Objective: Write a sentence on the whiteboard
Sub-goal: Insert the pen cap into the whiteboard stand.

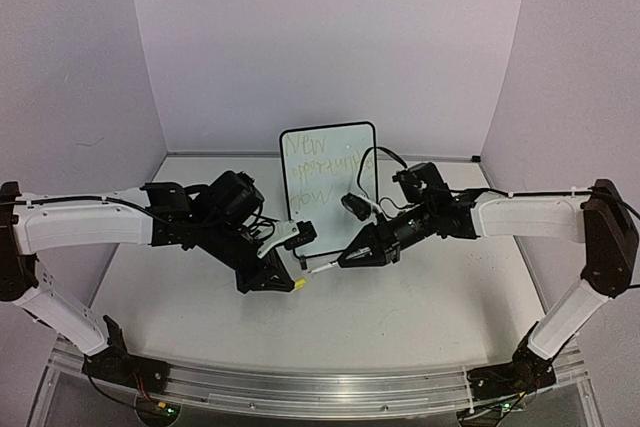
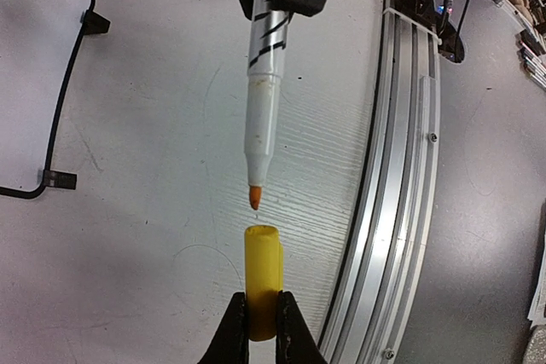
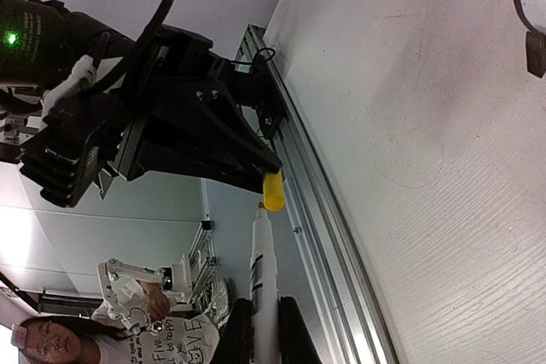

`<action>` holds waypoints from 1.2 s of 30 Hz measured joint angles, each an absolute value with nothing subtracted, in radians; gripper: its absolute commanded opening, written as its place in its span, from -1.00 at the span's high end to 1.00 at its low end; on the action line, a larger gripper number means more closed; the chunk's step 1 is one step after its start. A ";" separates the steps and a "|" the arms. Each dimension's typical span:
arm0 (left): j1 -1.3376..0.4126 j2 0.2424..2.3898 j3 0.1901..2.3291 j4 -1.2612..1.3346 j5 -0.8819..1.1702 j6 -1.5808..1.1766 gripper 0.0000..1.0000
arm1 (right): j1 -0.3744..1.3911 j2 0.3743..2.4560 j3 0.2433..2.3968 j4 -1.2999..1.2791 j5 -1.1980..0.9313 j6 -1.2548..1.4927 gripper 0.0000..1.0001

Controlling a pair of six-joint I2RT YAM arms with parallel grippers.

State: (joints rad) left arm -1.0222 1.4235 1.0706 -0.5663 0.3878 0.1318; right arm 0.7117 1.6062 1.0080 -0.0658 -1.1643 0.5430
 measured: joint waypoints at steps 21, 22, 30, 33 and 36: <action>-1.022 1.423 1.071 -0.566 0.388 0.132 1.00 | 0.726 1.632 1.008 -0.065 -1.168 0.543 1.00; -1.022 1.423 1.071 -0.566 0.388 0.131 1.00 | 0.727 1.635 1.008 -0.065 -1.168 0.543 1.00; -1.022 1.423 1.070 -0.566 0.388 0.131 1.00 | 0.730 1.637 1.008 -0.066 -1.168 0.543 1.00; -1.022 1.423 1.070 -0.566 0.388 0.131 1.00 | 0.732 1.637 1.008 -0.065 -1.168 0.543 1.00; -1.022 1.423 1.070 -0.566 0.388 0.131 1.00 | 0.734 1.637 1.008 -0.066 -1.168 0.543 1.00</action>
